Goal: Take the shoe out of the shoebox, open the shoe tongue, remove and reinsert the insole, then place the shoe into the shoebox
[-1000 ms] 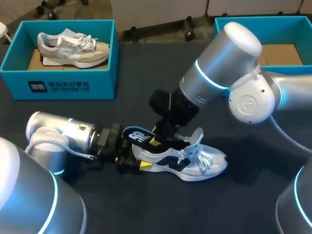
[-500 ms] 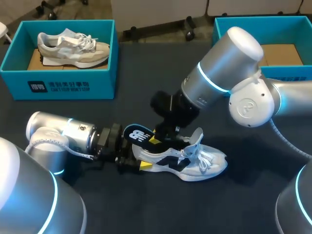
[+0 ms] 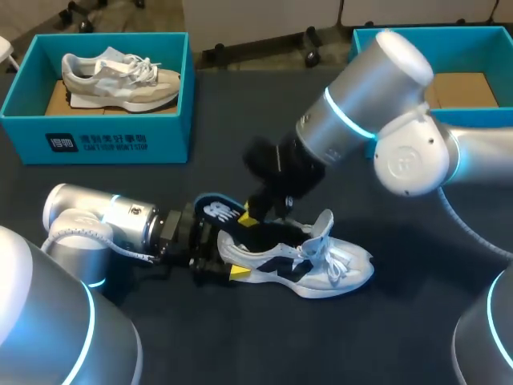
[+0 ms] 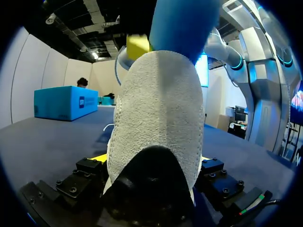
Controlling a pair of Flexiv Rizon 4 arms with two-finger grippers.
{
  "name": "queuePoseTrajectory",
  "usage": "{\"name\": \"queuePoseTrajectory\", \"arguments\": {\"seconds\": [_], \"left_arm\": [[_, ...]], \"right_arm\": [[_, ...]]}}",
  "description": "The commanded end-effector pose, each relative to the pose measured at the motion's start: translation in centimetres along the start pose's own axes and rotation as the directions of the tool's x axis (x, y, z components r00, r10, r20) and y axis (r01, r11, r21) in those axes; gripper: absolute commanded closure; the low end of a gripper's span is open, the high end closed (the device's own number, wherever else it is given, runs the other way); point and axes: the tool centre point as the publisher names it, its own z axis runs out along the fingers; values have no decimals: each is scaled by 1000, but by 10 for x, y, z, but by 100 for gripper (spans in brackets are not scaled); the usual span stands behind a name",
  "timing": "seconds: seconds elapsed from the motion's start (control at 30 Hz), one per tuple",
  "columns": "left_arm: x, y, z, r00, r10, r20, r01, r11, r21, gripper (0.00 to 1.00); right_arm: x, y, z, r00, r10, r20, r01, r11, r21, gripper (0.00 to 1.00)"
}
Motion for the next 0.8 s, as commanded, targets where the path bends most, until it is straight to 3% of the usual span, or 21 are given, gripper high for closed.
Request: {"name": "queuePoseTrajectory", "arguments": {"seconds": [0.03,0.5,0.6,0.8], "left_arm": [[-1,2,1,1000,0,0,0,1000,0,100],[-1,2,1,1000,0,0,0,1000,0,100],[-1,2,1,1000,0,0,0,1000,0,100],[-1,2,1,1000,0,0,0,1000,0,100]], "right_arm": [[-3,13,-16,999,-24,-26,24,999,-21,100],[-3,13,-16,999,-24,-26,24,999,-21,100],[-8,26,-14,999,-30,-28,28,998,-51,100],[-22,55,-47,999,-30,-26,29,998,-53,100]]}}
